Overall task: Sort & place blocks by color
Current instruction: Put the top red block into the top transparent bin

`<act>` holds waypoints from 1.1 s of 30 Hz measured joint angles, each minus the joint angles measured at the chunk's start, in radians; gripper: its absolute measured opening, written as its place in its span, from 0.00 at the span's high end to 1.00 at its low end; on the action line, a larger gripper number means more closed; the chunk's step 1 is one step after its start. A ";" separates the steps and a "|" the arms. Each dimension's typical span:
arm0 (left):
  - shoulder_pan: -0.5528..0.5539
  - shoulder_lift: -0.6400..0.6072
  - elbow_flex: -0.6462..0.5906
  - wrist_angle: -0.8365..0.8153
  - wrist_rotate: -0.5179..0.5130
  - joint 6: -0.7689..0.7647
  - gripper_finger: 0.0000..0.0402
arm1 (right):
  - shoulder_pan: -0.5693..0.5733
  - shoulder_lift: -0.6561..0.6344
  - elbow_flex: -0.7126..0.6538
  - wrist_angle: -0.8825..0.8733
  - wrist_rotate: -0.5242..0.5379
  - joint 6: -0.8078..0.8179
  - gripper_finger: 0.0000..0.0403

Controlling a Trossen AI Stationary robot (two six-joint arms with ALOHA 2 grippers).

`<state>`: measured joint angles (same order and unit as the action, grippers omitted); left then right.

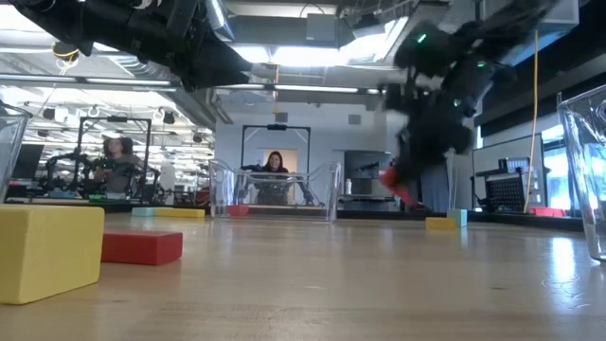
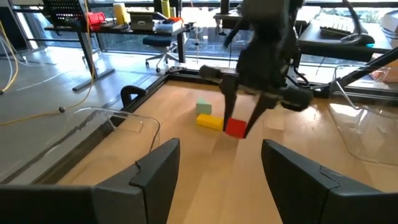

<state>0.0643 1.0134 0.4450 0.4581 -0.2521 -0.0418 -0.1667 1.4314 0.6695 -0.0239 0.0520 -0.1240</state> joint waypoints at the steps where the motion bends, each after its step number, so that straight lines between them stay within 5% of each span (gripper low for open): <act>1: 0.000 0.000 0.000 0.002 0.000 0.001 0.45 | 0.009 -0.008 -0.037 0.154 -0.002 0.023 0.67; 5: 0.001 0.000 0.000 0.011 -0.001 0.025 0.45 | 0.035 0.023 -0.147 0.705 -0.001 0.066 0.67; 10: 0.001 0.000 0.000 0.039 0.000 0.057 0.45 | 0.048 0.092 -0.156 1.028 -0.001 0.086 0.67; 33: 0.001 0.000 0.000 0.074 0.076 0.069 0.45 | 0.075 0.143 -0.111 1.053 0.026 0.038 0.67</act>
<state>0.0650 1.0130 0.4454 0.5323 -0.1763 0.0271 -0.0917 1.5741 0.5583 1.0294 0.0781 -0.0860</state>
